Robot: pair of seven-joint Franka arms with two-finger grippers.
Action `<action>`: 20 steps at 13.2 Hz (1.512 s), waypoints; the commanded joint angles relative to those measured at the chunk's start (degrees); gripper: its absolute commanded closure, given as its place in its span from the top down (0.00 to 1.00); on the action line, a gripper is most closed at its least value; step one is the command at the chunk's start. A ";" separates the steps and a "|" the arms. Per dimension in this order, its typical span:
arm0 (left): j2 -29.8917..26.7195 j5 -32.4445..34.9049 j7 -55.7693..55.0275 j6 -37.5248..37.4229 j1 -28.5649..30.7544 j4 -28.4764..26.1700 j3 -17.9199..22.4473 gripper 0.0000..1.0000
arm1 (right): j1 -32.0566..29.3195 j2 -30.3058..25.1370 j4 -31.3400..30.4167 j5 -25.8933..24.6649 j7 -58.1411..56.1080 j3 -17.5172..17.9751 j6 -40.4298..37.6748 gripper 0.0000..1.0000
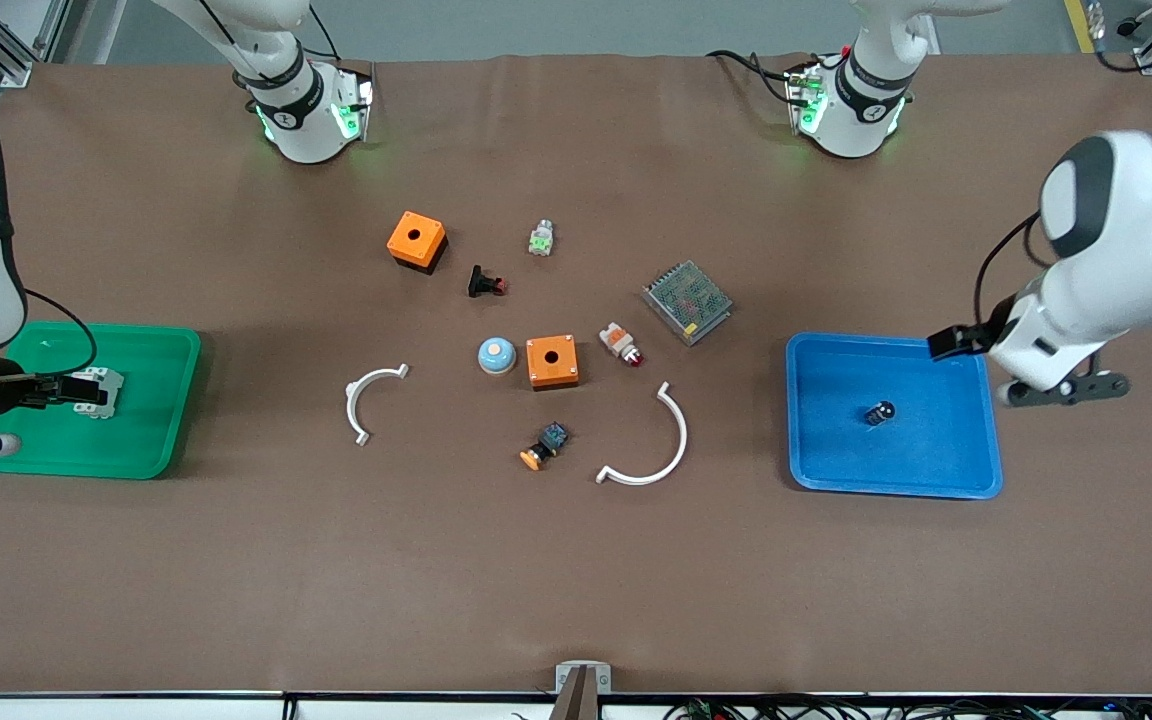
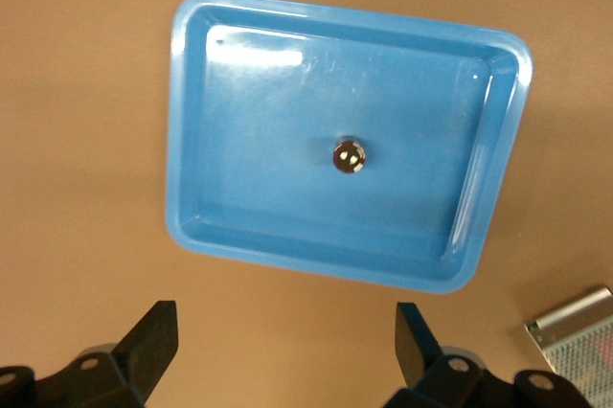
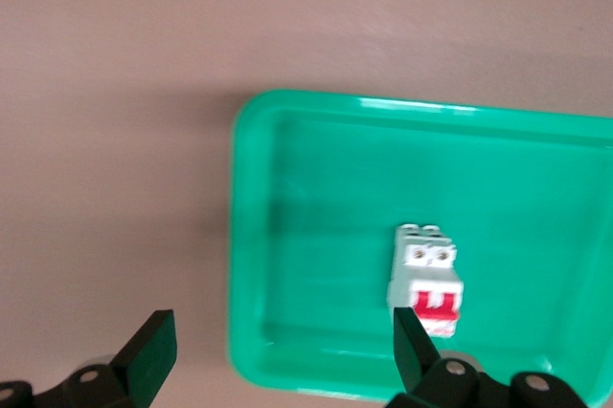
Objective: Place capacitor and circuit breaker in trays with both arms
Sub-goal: 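Open both grippers and lift them away from the trays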
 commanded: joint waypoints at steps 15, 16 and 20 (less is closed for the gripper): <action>-6.09 -3.10 0.82 -13.20 -0.94 15.64 -0.18 1.00 | 13.05 -15.95 3.72 -1.28 16.87 -0.02 -23.73 1.00; -6.08 -3.10 0.64 -13.11 -1.02 15.64 -0.18 1.00 | 13.14 -15.86 3.72 -1.19 16.87 -0.02 -22.76 1.00; -5.73 -3.18 0.90 -13.11 -1.38 17.05 -0.27 1.00 | 13.58 -15.68 6.34 -1.19 17.13 0.07 -22.31 1.00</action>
